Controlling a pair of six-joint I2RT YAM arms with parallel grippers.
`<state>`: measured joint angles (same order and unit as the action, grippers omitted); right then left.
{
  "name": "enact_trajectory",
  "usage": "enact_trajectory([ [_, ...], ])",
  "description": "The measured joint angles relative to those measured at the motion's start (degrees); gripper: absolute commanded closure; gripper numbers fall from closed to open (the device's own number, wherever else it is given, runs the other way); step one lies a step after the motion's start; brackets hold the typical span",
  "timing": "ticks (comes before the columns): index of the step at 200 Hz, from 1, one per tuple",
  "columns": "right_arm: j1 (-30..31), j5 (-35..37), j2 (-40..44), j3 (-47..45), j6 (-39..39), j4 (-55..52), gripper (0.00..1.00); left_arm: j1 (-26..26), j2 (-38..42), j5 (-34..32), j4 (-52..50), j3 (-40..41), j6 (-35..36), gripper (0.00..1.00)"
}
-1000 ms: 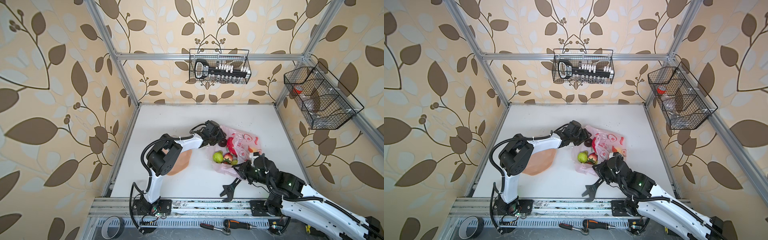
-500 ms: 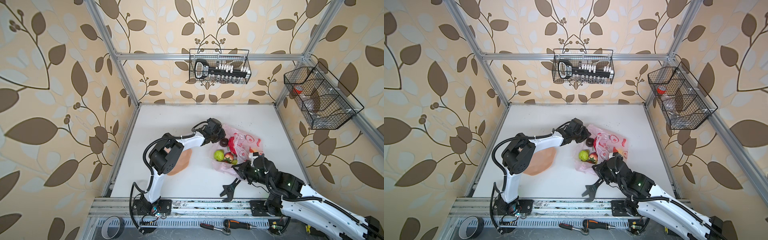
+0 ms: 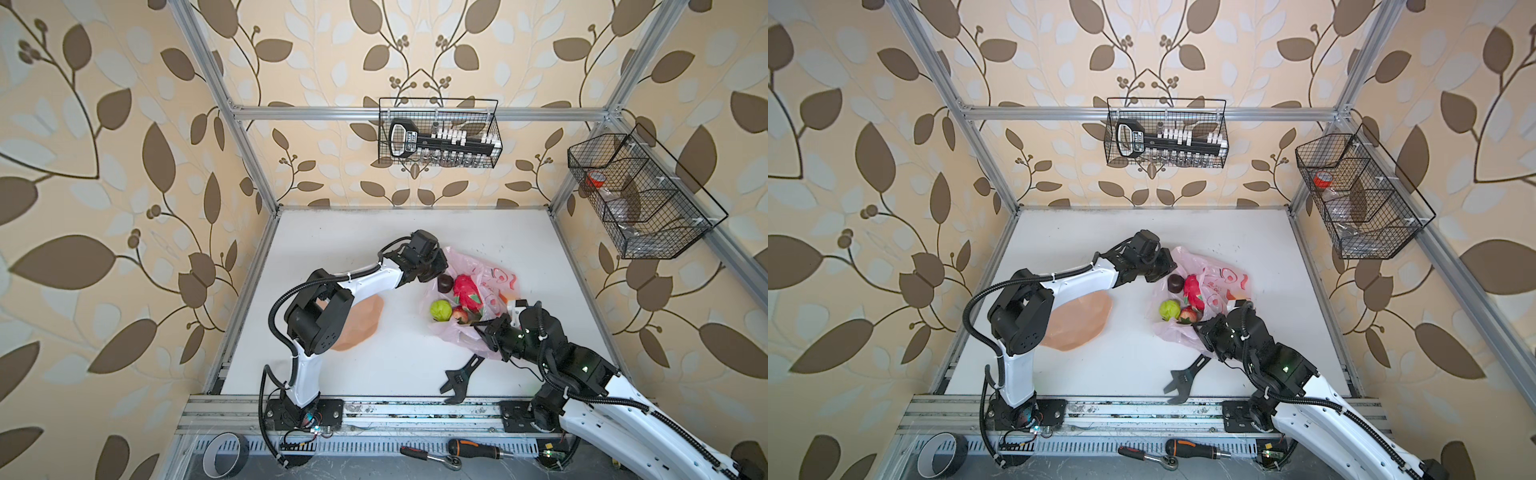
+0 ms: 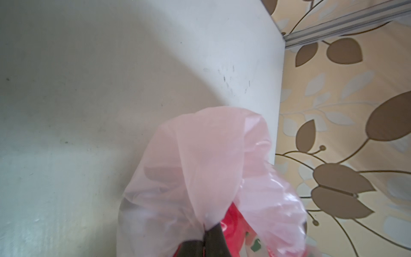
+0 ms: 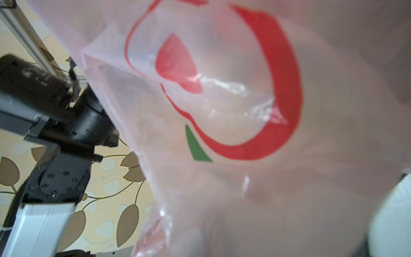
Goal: Place the fruits into the plastic bag
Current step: Pick up the plastic bag from the center of the table.
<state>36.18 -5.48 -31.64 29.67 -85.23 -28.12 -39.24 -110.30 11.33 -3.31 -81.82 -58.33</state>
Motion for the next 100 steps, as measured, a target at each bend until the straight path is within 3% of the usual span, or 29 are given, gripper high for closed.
enact_trajectory([
  [52,-12.09,-10.23,-6.05,7.72,8.85,-3.93,1.00,4.24,6.75,3.13,-2.25,-0.17,-0.07,1.00],
  [100,-20.33,-16.96,-12.76,16.50,19.19,-8.22,1.00,8.44,7.93,8.11,-3.04,-3.78,-2.54,1.00],
])
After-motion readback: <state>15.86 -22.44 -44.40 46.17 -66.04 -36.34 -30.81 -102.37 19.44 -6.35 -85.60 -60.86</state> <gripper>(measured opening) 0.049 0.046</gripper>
